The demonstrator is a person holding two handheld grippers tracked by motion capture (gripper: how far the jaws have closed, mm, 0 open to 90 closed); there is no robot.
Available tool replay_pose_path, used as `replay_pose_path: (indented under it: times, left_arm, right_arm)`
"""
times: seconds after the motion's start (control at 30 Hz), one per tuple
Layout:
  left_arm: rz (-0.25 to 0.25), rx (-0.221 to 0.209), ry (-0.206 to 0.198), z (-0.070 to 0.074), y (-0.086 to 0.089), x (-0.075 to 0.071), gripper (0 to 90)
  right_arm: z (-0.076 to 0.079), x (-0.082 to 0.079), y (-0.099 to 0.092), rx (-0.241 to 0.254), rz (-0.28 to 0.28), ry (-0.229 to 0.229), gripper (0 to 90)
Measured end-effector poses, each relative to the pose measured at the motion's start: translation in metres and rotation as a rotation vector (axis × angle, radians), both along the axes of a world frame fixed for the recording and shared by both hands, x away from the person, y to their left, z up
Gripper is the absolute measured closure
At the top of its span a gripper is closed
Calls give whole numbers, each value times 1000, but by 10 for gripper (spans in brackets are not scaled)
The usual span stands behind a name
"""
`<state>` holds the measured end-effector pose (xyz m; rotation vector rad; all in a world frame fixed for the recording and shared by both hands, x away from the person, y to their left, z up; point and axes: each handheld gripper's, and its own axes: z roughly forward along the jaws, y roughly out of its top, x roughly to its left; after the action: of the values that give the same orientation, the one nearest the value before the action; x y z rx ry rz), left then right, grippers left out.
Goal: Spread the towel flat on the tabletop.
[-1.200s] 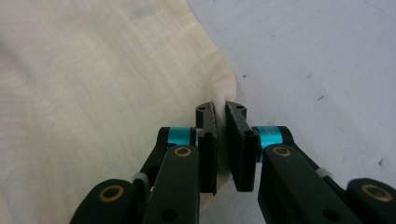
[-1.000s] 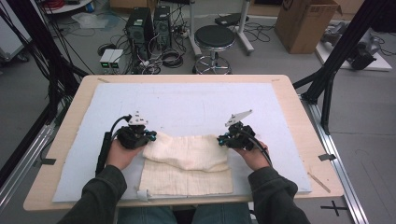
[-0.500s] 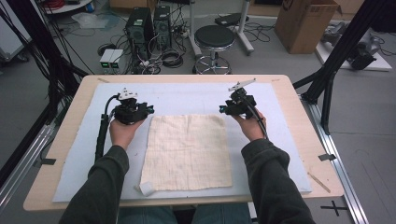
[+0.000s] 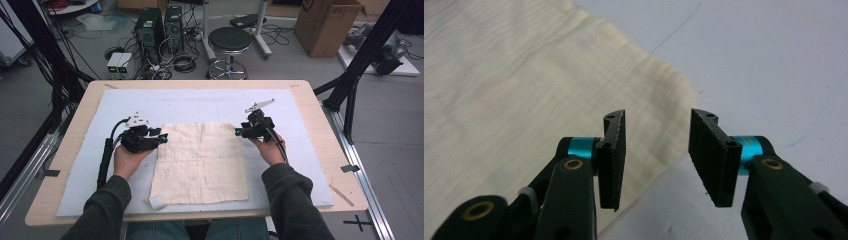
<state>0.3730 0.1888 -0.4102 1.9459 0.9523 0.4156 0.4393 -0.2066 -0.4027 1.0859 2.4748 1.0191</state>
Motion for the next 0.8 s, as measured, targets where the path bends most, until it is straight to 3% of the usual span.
replay_pose_path:
  times: [0.07, 0.2, 0.23, 0.3, 0.33, 0.47, 0.5, 0.6, 0.67, 0.8]
  left_arm:
    - [-1, -2, 20, -5, -3, 3, 611]
    - [-9, 29, 59, -14, -7, 8, 653]
    - [-9, 41, 71, -16, -8, 10, 661]
    - [-9, 55, 92, -20, -8, 12, 661]
    - [-8, 62, 98, -21, -8, 12, 658]
    - [2, 55, 96, -22, -9, 13, 647]
    - [1, 61, 98, -23, -9, 14, 643]
    - [10, 67, 107, -24, -9, 14, 626]
    - [14, 61, 105, -25, -9, 15, 618]
    - [17, 56, 101, -25, -9, 16, 605]
  right_arm:
    - [-7, 12, 1, -18, -28, 33, 588]
    - [-24, 26, 5, -29, -72, 40, 606]
    - [-28, 29, 5, -44, -78, 47, 685]
    - [-28, 31, 2, -16, -78, 58, 811]
    - [-21, 28, 1, -11, -114, -4, 813]
    - [-12, 25, -5, 5, -174, -56, 802]
    - [-13, 26, -8, 11, -176, -50, 780]
    - [-19, 29, -9, 41, -142, 25, 692]
    - [-23, 29, -5, 30, -122, 45, 644]
    - [-30, 32, 1, 57, -89, 74, 668]
